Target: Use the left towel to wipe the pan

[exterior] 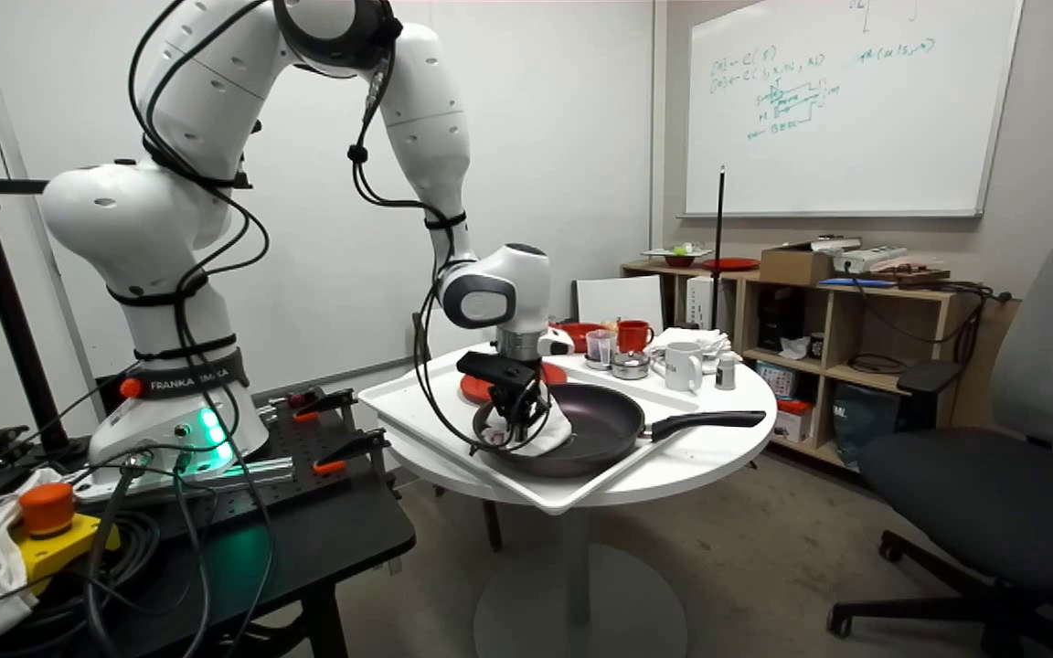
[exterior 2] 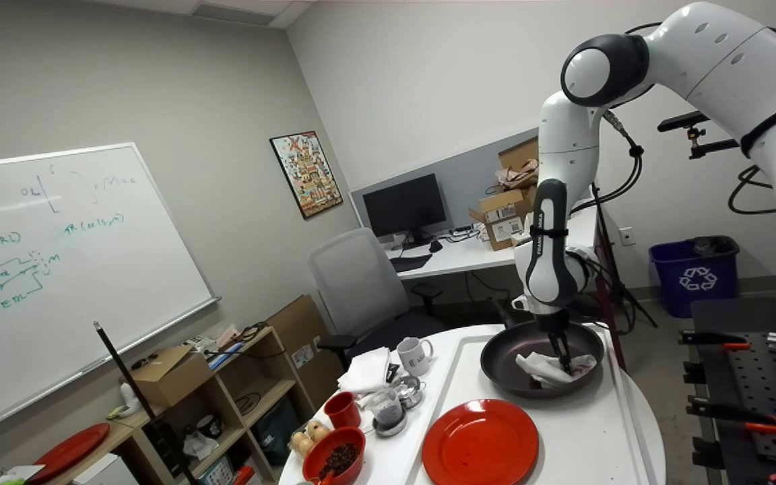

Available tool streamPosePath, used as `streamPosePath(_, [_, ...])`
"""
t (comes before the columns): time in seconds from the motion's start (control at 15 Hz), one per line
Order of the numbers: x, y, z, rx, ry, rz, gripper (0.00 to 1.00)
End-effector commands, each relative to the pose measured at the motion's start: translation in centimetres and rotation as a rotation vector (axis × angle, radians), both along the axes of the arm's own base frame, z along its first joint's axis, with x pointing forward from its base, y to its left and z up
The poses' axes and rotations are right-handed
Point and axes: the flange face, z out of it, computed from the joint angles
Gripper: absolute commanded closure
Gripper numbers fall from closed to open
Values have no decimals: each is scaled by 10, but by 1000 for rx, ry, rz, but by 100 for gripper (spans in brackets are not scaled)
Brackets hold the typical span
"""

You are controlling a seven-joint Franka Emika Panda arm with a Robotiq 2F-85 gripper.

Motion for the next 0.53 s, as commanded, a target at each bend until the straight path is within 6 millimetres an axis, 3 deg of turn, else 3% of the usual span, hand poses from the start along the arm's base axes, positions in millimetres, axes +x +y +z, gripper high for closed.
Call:
streamPosePath(0.0, [-11, -21, -5, -14, -13, -42, 97])
streamPosePath(0.47, [-1, -52, 2, -35, -56, -151, 97])
